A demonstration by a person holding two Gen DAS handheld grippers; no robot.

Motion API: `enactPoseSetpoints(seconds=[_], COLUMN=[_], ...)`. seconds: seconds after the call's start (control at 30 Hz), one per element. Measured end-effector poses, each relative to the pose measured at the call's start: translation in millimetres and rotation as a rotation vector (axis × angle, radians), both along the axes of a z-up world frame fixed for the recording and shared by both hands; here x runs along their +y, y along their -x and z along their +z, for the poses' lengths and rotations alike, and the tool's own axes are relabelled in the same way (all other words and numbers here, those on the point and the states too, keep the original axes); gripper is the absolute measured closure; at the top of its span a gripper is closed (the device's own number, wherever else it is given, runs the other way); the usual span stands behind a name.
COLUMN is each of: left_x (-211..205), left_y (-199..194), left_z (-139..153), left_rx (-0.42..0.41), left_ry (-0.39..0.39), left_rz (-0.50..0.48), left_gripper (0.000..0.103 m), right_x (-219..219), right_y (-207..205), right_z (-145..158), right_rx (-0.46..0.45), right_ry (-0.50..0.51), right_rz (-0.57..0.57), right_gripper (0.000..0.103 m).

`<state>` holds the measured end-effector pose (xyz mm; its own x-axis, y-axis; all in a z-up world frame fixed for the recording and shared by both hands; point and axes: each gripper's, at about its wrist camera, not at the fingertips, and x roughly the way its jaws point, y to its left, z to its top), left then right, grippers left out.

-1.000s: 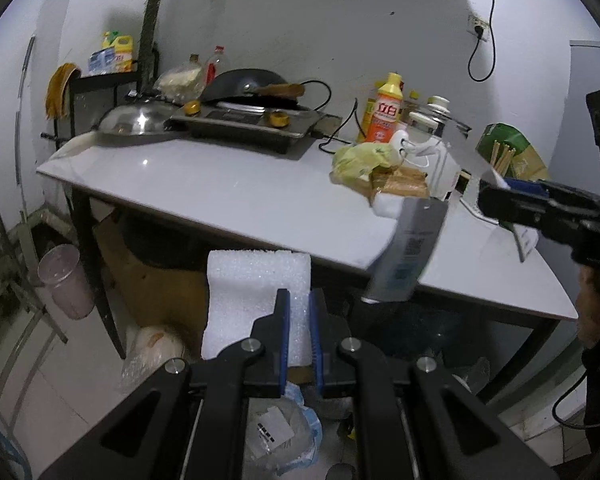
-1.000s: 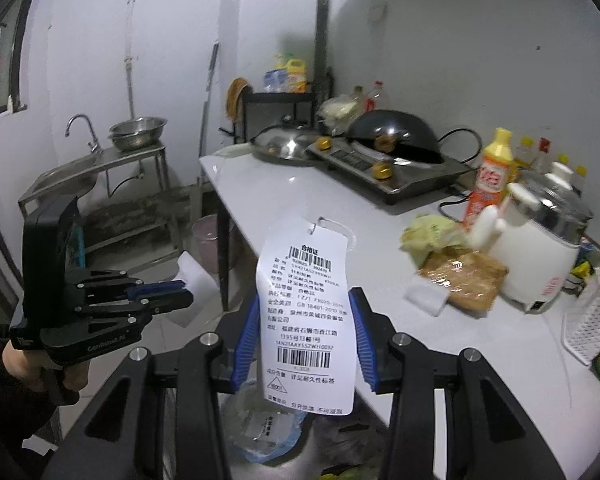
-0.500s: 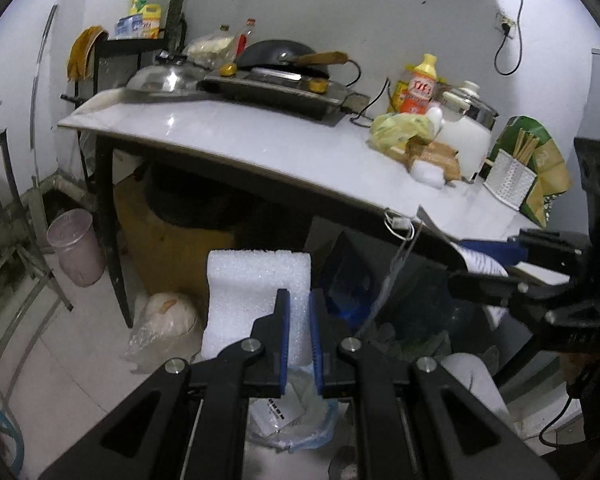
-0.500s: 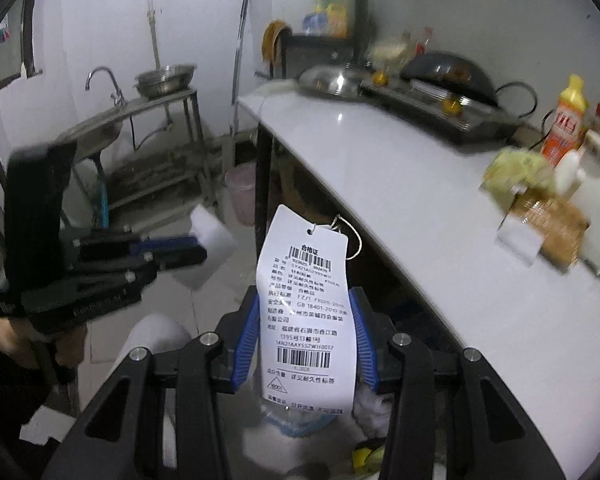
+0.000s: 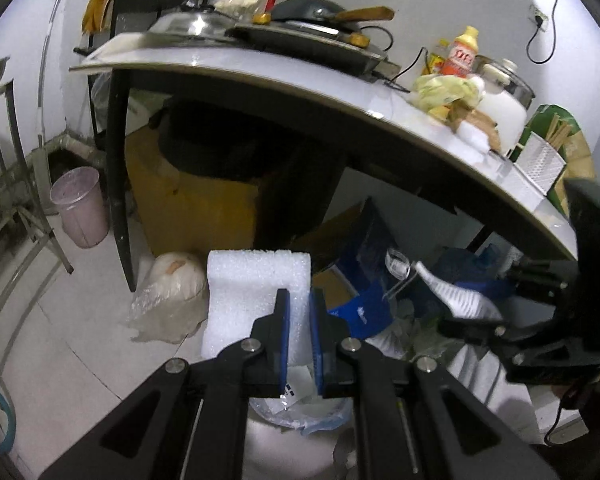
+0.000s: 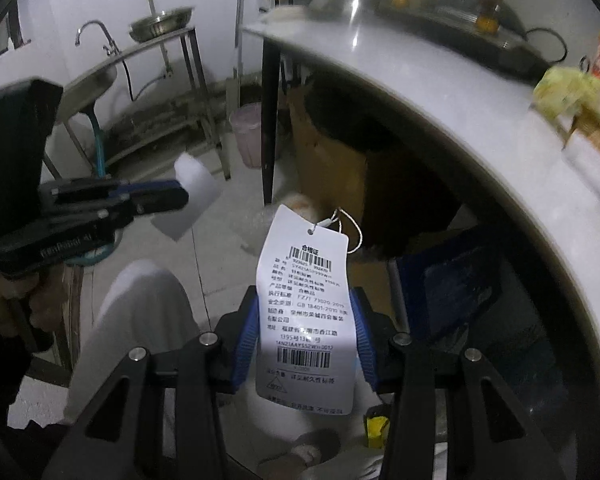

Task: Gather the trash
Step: 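Carry the foam block with the left tool and tags with the right tool down to the bin, then open the right tool over the bin to drop the blue tags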

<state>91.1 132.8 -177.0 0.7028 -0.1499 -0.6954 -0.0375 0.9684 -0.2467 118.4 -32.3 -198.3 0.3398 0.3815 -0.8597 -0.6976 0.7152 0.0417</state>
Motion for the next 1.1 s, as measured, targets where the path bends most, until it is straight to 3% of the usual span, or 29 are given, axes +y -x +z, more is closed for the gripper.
enactPoseSetpoints(seconds=[0.3, 0.57, 0.77, 1.1], left_x=[17.2, 18.2, 13.8, -8.3], left_y=[-12.6, -24.1, -29.1, -34.2], left_z=[-33.3, -47.4, -57.6, -72.6], left_rx=[0.059, 0.086, 0.114, 0.168], left_ry=[0.039, 0.049, 0.058, 0.061], left_rz=[0.018, 0.008, -0.001, -0.034], left_gripper=[0.094, 0.094, 0.094, 0.094], right_x=[18.9, 32.5, 36.7, 14.3], right_y=[-24.7, -42.9, -51.5, -49.3], right_z=[-76.6, -128.3, -139.4, -132.1], right_rx=[0.144, 0.218, 0.251, 0.252], right_ry=[0.074, 0.138, 0.166, 0.131], right_rz=[-0.012, -0.006, 0.005, -0.042], right_gripper=[0.061, 0.06, 0.049, 0.049])
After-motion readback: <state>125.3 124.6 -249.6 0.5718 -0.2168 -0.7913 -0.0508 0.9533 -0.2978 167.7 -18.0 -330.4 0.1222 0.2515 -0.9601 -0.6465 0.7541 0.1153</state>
